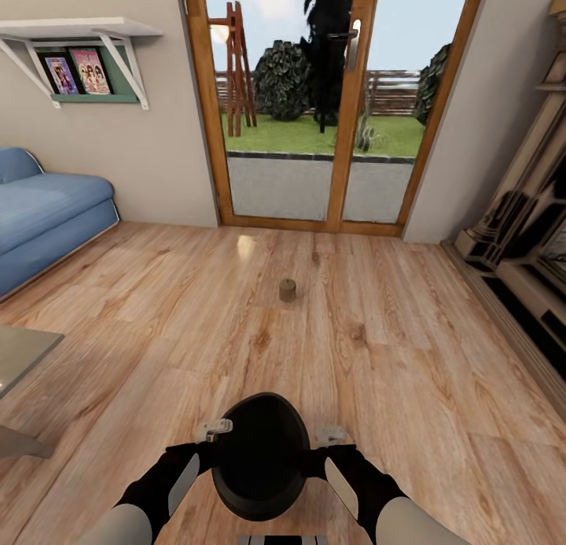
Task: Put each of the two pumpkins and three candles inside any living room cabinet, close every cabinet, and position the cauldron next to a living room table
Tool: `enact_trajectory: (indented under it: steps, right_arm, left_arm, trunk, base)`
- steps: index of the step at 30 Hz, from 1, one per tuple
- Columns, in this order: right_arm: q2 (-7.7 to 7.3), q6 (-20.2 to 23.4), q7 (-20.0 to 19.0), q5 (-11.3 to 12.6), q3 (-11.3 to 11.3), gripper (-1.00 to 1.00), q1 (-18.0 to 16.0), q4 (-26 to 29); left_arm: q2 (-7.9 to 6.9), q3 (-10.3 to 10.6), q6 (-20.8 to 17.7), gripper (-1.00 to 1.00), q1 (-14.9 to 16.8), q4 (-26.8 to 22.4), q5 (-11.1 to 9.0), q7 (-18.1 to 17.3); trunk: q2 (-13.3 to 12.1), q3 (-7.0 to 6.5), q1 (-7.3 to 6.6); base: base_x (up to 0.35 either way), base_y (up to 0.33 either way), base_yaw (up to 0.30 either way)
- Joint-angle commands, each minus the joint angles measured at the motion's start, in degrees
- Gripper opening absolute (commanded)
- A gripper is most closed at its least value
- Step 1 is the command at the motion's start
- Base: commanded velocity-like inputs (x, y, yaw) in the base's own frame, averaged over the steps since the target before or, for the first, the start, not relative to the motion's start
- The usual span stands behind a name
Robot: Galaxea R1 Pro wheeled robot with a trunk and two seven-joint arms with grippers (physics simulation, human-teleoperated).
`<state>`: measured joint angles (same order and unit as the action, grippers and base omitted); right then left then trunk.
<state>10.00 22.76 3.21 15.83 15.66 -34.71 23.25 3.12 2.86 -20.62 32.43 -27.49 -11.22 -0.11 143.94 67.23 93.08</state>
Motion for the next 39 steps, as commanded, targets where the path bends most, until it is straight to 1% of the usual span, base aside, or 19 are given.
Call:
enact_trajectory:
  steps: [1,27,34,39]
  right_arm:
    - [0.00,0.22,0.39,0.40,0.24,-1.00,-0.01,0.04]
    - [0.00,0.18,0.39,0.34,0.25,-1.00,-0.01,0.04]
    - [0.00,0.17,0.39,0.34,0.24,-1.00,-0.01,0.04]
    - [0.00,0.17,0.39,0.36,0.24,-1.00,-0.01,0.04]
  left_arm:
    - [-0.04,0.19,-0.26,-1.00,0.01,-0.10,-0.56,0.11]
    - [-0.04,0.22,-0.21,-1.00,0.01,-0.11,-0.56,0.20]
    - [-0.04,0.22,-0.21,-1.00,0.01,-0.11,-0.56,0.20]
    - [-0.04,0.17,-0.21,-1.00,0.01,-0.11,-0.56,0.19]
  trunk:
    - [0.02,0.05,-0.01]
    - [0.02,0.05,-0.01]
    - [-0.08,-1.50,-0.19]
    - [-0.08,-1.50,-0.19]
  base:
    - [0.000,0.000,0.000]
    - [0.000,0.000,0.000]
    - [0.000,0.000,0.000]
    - [0.000,0.000,0.000]
